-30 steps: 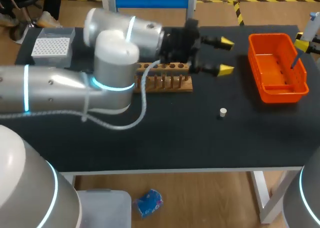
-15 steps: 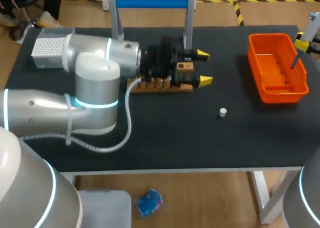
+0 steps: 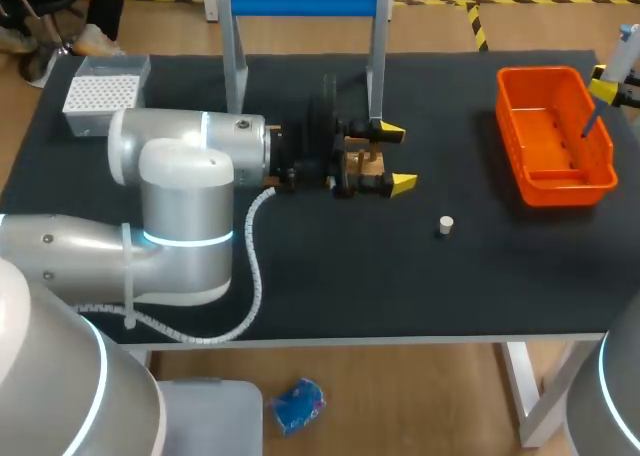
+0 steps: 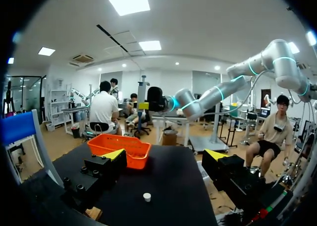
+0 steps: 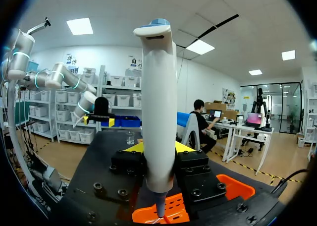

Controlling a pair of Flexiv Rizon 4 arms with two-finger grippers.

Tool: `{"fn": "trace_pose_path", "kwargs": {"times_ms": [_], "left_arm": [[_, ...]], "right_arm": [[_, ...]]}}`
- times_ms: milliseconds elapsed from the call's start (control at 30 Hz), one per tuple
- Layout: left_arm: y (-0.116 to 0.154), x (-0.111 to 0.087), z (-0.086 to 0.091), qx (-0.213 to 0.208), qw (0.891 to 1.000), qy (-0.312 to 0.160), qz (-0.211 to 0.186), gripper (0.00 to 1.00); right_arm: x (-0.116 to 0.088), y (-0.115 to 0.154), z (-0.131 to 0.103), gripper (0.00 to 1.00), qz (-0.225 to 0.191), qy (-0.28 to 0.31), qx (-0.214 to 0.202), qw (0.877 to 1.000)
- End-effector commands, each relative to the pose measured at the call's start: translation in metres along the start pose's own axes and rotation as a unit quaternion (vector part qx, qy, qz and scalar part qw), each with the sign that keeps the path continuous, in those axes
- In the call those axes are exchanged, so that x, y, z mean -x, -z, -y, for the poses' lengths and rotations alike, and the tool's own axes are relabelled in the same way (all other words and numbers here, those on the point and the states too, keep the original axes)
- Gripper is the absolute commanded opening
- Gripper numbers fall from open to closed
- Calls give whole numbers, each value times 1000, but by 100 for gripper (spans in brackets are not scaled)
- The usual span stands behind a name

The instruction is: Invert the test tube, pick up the pipette, mount the tip to pipette, aspirate from beaker and dispense into the tube, eject the tip, return the pipette, and cap with the stopper.

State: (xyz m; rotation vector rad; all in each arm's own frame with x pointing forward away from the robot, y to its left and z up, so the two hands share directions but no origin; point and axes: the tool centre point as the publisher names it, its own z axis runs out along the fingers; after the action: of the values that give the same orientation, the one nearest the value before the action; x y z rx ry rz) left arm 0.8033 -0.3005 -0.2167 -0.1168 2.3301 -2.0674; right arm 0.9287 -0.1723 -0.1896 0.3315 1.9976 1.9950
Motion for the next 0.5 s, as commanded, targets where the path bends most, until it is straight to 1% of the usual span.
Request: {"fn": "trace_pose_path", "kwargs": {"times_ms": [33,167,200,333,433,500], "left_arm": [[-2,-3,-1,-3,1000,-1,12,100],[-2,-3,-1,-3,1000,-1,12,100],[-2,-3,-1,-3,1000,-1,12,100],[-2,-3,-1,-3,1000,-1,12,100],[-2,-3,-1,-3,1000,-1,12,100],[-2,-3,-1,-3,1000,-1,12,100]], "right_arm": [[0,0,-1,0,1,0,-1,1000],[0,0,-1,0,1,0,-1,1000],[-4,0,-4,0,-5,5,-5,1000],[-23,-6,-17,0,-21,11,-9,1000],[-41,-13,-25,0,-38,14,4,999],[-54,-21,-27,0,-48,6,21,999]]}}
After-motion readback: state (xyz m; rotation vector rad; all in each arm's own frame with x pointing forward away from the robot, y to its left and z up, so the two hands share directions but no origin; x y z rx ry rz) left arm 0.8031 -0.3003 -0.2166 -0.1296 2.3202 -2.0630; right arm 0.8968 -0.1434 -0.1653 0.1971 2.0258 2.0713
